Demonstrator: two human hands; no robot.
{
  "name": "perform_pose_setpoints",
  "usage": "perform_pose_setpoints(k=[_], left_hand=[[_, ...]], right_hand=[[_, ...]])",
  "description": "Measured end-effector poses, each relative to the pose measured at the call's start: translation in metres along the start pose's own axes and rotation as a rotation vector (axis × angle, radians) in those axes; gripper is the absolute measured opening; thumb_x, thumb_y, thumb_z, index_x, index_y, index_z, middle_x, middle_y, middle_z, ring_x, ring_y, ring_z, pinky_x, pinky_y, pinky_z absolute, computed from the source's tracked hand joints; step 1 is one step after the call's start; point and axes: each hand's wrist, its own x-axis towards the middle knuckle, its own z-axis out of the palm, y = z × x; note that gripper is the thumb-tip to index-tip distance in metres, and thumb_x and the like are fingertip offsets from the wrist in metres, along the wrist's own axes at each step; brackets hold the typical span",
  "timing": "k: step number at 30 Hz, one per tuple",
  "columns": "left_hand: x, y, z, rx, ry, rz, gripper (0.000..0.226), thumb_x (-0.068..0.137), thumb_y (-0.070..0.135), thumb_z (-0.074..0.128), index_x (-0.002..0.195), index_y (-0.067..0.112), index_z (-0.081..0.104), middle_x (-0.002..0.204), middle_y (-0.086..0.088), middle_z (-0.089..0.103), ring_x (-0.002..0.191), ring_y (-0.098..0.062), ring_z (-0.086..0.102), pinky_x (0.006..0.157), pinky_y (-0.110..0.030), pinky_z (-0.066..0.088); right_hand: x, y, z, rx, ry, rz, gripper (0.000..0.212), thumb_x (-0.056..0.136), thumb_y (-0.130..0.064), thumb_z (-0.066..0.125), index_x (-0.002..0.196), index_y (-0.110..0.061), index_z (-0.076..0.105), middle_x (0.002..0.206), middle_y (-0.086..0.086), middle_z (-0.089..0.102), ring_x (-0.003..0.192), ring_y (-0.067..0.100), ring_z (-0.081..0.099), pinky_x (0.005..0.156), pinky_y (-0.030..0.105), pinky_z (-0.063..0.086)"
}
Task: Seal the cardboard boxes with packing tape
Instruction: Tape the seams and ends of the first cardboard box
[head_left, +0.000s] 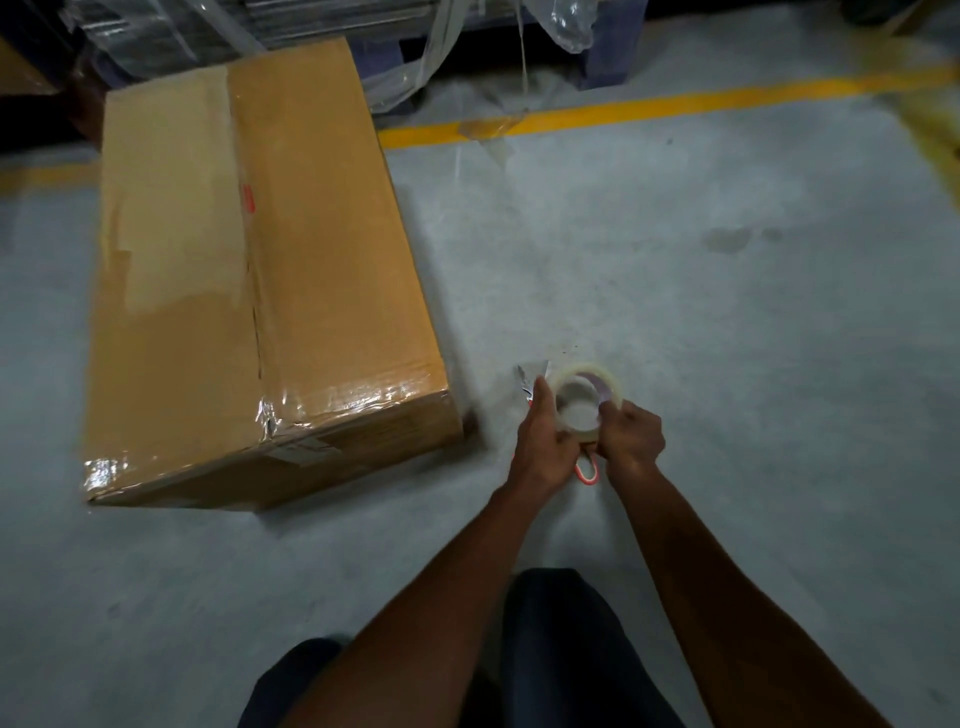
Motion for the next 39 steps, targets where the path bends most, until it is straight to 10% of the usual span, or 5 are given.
perform_pose_setpoints(k=[15,21,25,31,39], left_hand=[[-0.063,-0.019,-0.057,-0.244,-0.047,-0.048,0.041,0.091,0.018,0.067,0.131,0.028,0.067,0.105,0.0,0.078,0.101,-0.02,0.073,0.096,-0.042,0.058],[-0.162,0.002,-0.165,-0.272,0.937,0.358,0.021,0.096,0.001,0.064,0.112,0.013,0.072,0.105,0.008,0.073,0.097,-0.017,0.07,0.084,-0.029,0.056],[-0.18,-0.05,-0.245,-0.158,1.378,0.161,0.055,0.091,0.029,0.07,0.141,0.018,0.05,0.134,-0.004,0.048,0.119,-0.027,0.052,0.095,-0.04,0.049],[-0.149,-0.094,-0.297,-0.405,1.065,0.057,0.057,0.101,0.029,0.064,0.153,0.014,0.046,0.145,-0.004,0.055,0.126,-0.013,0.055,0.086,-0.003,0.045],[-0.148,-0.102,-0.295,-0.717,0.964,0.059,0.048,0.104,0.037,0.055,0.142,0.008,0.059,0.136,-0.007,0.066,0.128,-0.019,0.061,0.111,-0.034,0.048]], right_hand=[[-0.013,0.009,-0.005,-0.467,0.045,-0.068,0.054,0.094,-0.048,0.061,0.131,-0.009,0.062,0.128,0.028,0.055,0.125,0.047,0.047,0.101,0.052,0.043],[-0.097,-0.06,0.02,0.031,-0.29,-0.473,0.05,0.095,-0.064,0.047,0.095,-0.02,0.071,0.09,-0.004,0.071,0.092,0.011,0.064,0.086,0.037,0.051],[-0.158,-0.091,0.05,0.105,-0.691,-0.435,0.076,0.075,-0.089,0.051,0.131,-0.039,0.062,0.126,-0.021,0.066,0.118,0.0,0.059,0.107,0.036,0.047],[-0.18,-0.096,0.078,0.242,-0.519,-0.385,0.056,0.065,-0.058,0.089,0.115,-0.041,0.07,0.104,-0.017,0.076,0.1,0.007,0.072,0.095,0.043,0.059],[-0.191,-0.092,0.088,0.435,-0.482,-0.168,0.045,0.087,-0.041,0.079,0.127,-0.024,0.068,0.12,-0.002,0.075,0.112,0.02,0.071,0.097,0.055,0.056]])
